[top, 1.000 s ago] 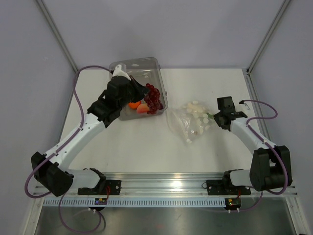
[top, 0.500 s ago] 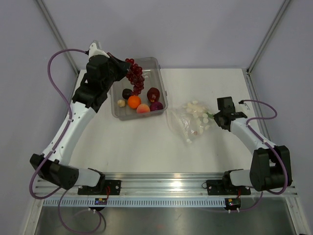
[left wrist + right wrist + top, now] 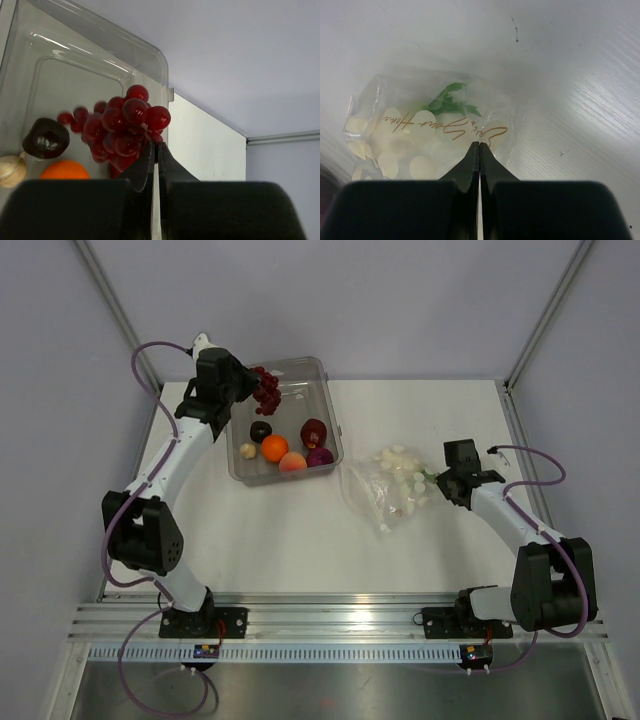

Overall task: Open the zip-top bag and remove the fake food
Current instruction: Place the fake fruit in the bin.

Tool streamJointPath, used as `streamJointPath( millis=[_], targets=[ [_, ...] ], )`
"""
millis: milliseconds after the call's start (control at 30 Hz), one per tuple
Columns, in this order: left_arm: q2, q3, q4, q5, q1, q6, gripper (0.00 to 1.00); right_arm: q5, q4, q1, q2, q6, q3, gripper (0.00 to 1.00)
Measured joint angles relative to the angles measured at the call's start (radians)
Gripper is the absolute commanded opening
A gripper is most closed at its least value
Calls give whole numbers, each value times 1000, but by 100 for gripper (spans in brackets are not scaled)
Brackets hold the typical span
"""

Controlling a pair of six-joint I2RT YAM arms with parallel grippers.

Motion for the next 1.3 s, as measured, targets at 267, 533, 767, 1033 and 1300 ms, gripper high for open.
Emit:
streamJointPath(
  millis=[267,533,767,1033,1300],
  targets=[
    [72,-11,74,8,12,1,0,-5,0,0,0,-7,-2,0],
    [129,-80,145,38,13,0,1,-23,2,0,-4,-15,-3,0],
    [148,-132,181,77,16,-18,26,-27,15,0,-8,-18,-8,0],
    [148,-193,262,128,16,-66,48,-28,15,0,-9,-19,-8,0],
    [104,-329,311,164,2,-122,54,-33,16,0,-16,-26,-8,0]
  ],
)
